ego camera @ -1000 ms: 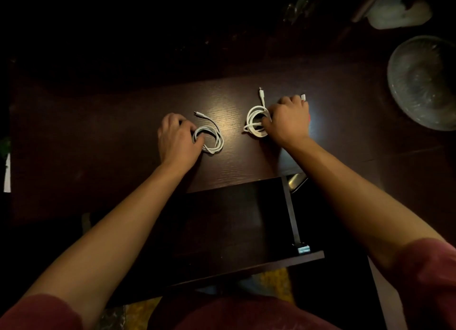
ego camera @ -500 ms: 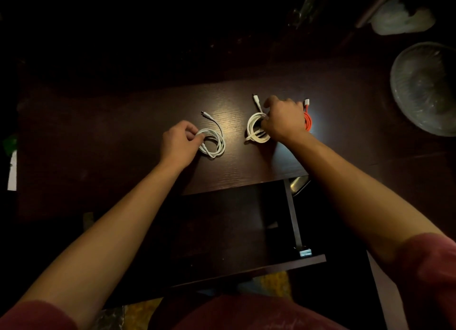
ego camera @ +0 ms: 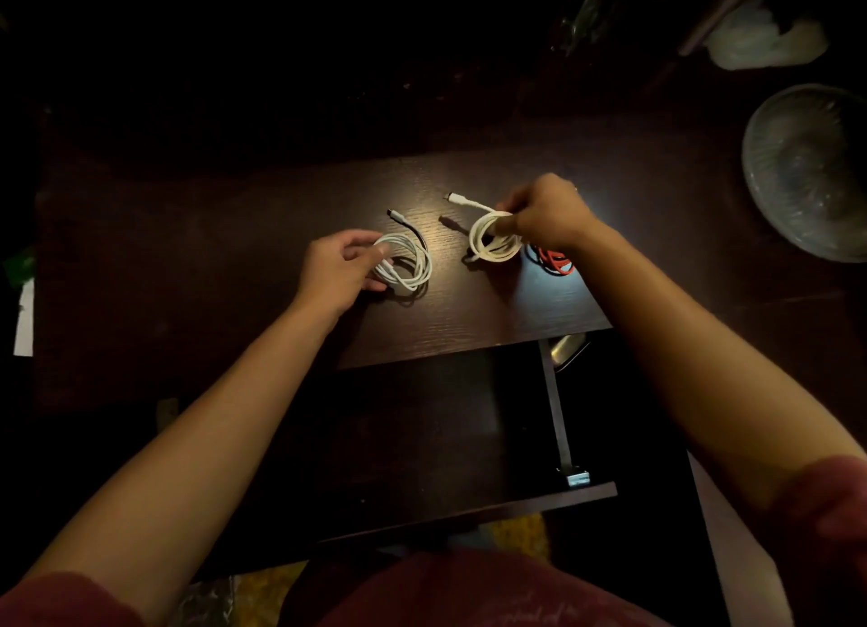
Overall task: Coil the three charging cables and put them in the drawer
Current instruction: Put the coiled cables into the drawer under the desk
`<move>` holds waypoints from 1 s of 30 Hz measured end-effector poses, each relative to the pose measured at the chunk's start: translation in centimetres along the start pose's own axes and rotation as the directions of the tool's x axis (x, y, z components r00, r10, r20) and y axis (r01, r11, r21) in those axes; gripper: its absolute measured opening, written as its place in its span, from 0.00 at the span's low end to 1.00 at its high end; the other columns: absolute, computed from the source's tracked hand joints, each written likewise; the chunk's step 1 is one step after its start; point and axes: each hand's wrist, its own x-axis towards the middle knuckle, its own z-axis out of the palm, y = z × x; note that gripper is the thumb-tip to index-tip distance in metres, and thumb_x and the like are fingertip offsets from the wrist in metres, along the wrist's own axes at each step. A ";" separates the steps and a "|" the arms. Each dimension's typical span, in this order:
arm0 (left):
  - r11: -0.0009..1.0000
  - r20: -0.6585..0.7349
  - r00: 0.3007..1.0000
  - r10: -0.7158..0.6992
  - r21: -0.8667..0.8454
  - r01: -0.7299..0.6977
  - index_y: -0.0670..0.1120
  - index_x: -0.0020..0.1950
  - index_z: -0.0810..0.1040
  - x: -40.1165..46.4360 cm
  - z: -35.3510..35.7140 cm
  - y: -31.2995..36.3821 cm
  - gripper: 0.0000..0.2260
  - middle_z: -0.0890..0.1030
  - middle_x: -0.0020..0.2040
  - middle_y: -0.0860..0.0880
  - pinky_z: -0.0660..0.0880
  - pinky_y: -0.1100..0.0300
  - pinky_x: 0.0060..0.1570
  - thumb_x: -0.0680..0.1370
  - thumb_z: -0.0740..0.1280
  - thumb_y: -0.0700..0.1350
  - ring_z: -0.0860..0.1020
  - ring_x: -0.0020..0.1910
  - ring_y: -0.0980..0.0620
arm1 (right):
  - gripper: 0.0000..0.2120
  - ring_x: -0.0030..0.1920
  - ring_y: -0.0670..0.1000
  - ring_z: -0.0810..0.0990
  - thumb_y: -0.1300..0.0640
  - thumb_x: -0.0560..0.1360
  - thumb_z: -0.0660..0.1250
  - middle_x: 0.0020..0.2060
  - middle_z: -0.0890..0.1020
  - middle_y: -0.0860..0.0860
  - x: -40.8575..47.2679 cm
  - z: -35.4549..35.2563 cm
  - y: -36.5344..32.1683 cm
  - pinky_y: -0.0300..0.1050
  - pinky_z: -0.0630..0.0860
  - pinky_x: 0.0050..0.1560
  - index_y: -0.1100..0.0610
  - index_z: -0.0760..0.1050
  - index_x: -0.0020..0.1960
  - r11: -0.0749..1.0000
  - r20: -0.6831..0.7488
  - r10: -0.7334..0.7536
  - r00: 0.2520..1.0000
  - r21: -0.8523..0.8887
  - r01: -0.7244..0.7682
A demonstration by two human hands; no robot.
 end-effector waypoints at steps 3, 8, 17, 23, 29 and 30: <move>0.998 0.000 1.000 0.003 -0.062 -0.003 0.46 0.52 0.81 -0.6 0.0 0.4 0.04 0.85 0.43 0.44 0.82 0.62 0.34 0.79 0.70 0.38 0.85 0.36 0.55 | 0.10 0.34 0.48 0.85 0.58 0.71 0.79 0.39 0.87 0.55 -0.6 -0.3 0.0 0.39 0.81 0.37 0.61 0.85 0.49 0.987 0.055 -0.015 0.998 0.160 0.006; 0.996 -0.006 0.999 0.041 -0.085 -0.041 0.45 0.53 0.81 -2.2 -0.2 1.1 0.04 0.84 0.42 0.43 0.82 0.62 0.34 0.80 0.70 0.38 0.85 0.35 0.55 | 0.12 0.38 0.45 0.86 0.62 0.73 0.76 0.42 0.88 0.53 -2.9 -0.7 -0.1 0.42 0.84 0.44 0.65 0.83 0.55 0.894 0.120 -0.098 0.988 0.447 0.034; 0.988 -0.018 0.990 0.141 -0.059 -0.142 0.44 0.54 0.81 -7.6 -0.5 1.5 0.05 0.84 0.44 0.43 0.82 0.62 0.35 0.80 0.70 0.38 0.85 0.39 0.55 | 0.15 0.50 0.55 0.86 0.63 0.73 0.75 0.48 0.87 0.59 -7.7 0.9 2.1 0.50 0.84 0.52 0.67 0.81 0.58 0.701 0.114 -0.174 0.978 0.712 0.041; 0.986 -0.040 0.989 0.142 -0.083 -0.145 0.44 0.54 0.82 -13.0 -1.5 -0.4 0.05 0.84 0.43 0.42 0.82 0.62 0.34 0.80 0.69 0.37 0.85 0.37 0.54 | 0.15 0.45 0.52 0.87 0.62 0.72 0.73 0.43 0.88 0.54 -13.1 4.1 4.6 0.44 0.85 0.46 0.65 0.82 0.57 0.637 0.186 -0.170 0.968 0.770 -0.035; 0.992 -0.028 0.995 0.100 -0.073 -0.102 0.41 0.55 0.81 -18.1 -2.6 -5.1 0.06 0.83 0.41 0.41 0.81 0.63 0.33 0.81 0.68 0.35 0.85 0.33 0.54 | 0.13 0.44 0.51 0.87 0.64 0.72 0.72 0.45 0.88 0.55 -17.8 8.3 7.4 0.41 0.83 0.43 0.63 0.82 0.56 0.644 0.278 -0.203 0.939 0.760 -0.086; 0.994 -0.029 0.996 0.088 -0.070 -0.089 0.42 0.55 0.81 -18.7 -2.8 -6.0 0.05 0.83 0.41 0.40 0.81 0.63 0.33 0.81 0.68 0.35 0.84 0.32 0.54 | 0.11 0.45 0.52 0.87 0.66 0.74 0.71 0.45 0.88 0.56 -18.3 9.1 7.9 0.42 0.83 0.43 0.63 0.82 0.56 0.653 0.302 -0.206 0.931 0.751 -0.099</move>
